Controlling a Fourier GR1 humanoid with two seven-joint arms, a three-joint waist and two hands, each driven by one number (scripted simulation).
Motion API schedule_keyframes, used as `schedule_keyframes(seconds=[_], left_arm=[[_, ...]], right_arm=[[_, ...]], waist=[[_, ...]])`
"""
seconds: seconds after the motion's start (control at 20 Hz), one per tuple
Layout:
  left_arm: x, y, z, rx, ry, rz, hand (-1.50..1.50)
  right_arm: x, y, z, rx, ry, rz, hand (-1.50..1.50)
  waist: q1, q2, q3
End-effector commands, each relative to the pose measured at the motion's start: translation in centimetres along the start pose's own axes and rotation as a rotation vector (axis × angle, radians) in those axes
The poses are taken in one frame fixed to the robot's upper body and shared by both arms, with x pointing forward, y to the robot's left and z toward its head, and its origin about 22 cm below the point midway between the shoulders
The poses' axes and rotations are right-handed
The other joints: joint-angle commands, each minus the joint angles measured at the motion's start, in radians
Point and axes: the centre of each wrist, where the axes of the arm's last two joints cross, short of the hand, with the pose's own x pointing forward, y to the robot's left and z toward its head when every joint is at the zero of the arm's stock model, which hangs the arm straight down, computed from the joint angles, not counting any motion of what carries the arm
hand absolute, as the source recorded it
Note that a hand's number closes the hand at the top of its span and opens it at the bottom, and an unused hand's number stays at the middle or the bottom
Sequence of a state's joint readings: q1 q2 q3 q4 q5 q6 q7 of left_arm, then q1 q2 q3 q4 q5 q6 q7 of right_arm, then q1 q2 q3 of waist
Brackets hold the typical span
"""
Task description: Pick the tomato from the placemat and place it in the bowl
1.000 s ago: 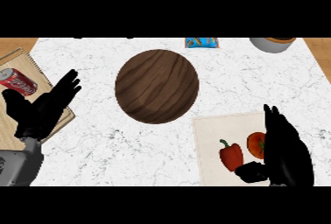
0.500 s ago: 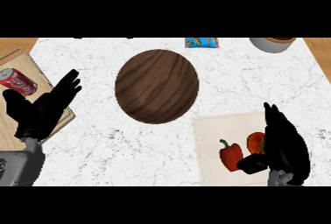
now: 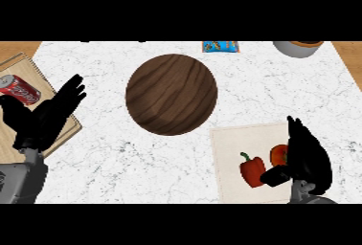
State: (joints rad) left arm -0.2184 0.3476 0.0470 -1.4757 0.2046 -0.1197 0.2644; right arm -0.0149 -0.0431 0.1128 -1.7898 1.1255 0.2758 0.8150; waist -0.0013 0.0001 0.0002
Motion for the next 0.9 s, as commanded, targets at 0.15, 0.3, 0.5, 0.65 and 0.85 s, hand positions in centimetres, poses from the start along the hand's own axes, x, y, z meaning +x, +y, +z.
schedule_keyframes(seconds=[0.15, 0.3, 0.5, 0.65, 0.85], left_arm=[[1.2, -1.2, -0.1, 0.000, -0.017, -0.002, 0.00], [-0.5, -1.0, -0.8, 0.005, -0.015, 0.013, 0.00], [0.3, -1.3, 0.4, -0.016, 0.003, 0.001, 0.00], [2.6, -1.7, -1.2, -0.017, 0.011, 0.001, 0.00], [-0.4, -1.7, -1.1, -0.028, -0.006, 0.010, 0.00]], right_arm=[[-1.2, 1.9, -1.8, 0.019, 0.030, -0.015, -1.50], [0.1, 0.5, -3.8, 0.023, 0.029, -0.013, -1.50], [-0.9, 4.3, -3.0, 0.020, 0.037, -0.020, -1.50], [-3.2, 2.0, -4.9, 0.039, 0.039, -0.014, -1.50], [-3.1, 3.2, -6.1, 0.043, 0.031, -0.023, 1.50]], waist=[[0.000, 0.000, 0.000], [0.001, 0.000, 0.000], [0.002, 0.000, 0.000], [-0.001, 0.000, 0.000], [-0.001, 0.001, 0.000]])
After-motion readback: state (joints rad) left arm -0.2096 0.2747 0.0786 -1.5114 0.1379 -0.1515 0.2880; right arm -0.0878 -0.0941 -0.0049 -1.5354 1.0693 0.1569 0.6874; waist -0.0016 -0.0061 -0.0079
